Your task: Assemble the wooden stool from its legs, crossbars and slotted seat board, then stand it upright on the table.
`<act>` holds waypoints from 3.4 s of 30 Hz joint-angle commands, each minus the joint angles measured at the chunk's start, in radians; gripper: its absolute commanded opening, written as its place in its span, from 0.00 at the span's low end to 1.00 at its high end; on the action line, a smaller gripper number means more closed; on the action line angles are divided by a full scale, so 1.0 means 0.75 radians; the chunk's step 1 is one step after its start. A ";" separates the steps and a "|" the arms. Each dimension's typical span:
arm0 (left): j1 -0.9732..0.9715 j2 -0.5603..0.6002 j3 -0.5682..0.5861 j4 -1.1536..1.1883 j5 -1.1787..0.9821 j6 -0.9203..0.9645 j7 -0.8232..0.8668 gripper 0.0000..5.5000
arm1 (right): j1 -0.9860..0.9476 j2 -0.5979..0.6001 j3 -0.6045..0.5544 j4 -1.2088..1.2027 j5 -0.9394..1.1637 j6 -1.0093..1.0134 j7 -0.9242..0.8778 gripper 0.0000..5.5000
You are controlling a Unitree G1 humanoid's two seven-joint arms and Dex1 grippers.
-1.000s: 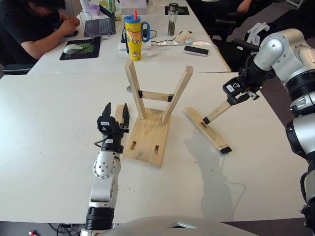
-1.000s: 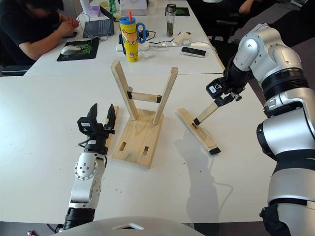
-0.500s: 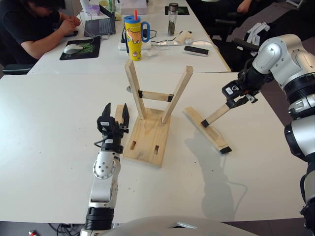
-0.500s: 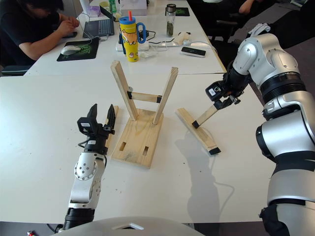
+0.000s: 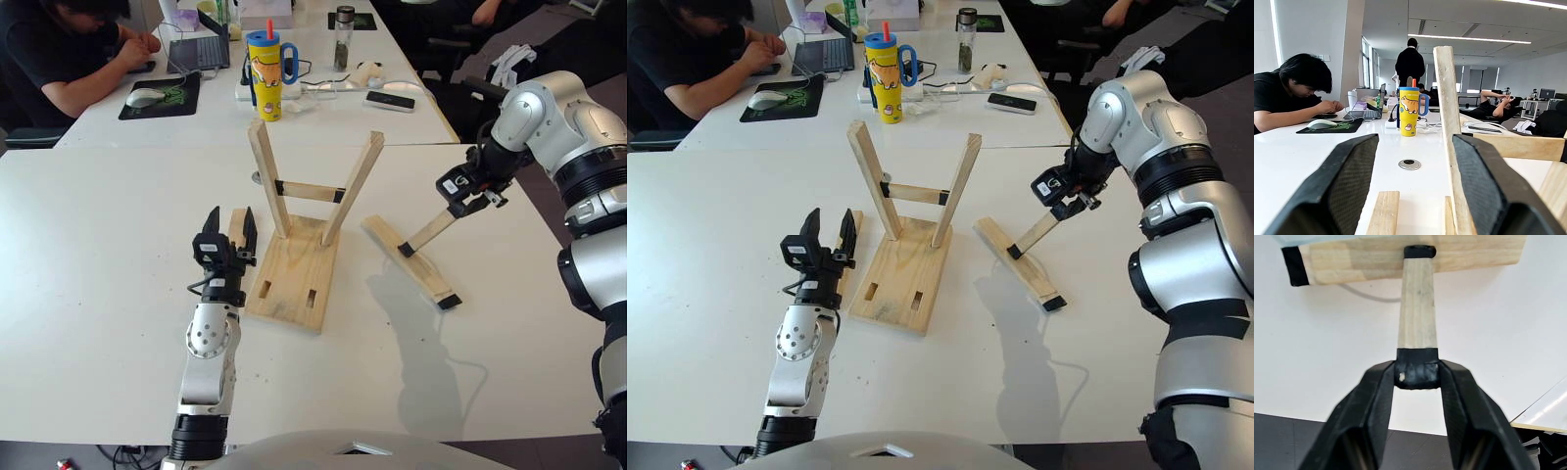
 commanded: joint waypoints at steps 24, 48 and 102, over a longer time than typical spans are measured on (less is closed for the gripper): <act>-0.138 0.356 0.120 -0.275 -1.327 1.161 -0.566 0.88 | 0.175 -0.578 0.357 -0.985 0.996 0.196 0.013 0.25; -0.605 0.515 -0.164 -0.004 -1.402 1.818 -0.907 0.78 | 0.353 -0.349 0.093 -1.365 1.074 0.384 0.012 0.25; -0.265 0.247 0.173 -0.279 -1.513 1.434 -0.652 0.07 | 1.231 0.353 -1.161 -1.124 2.742 2.228 -1.304 0.43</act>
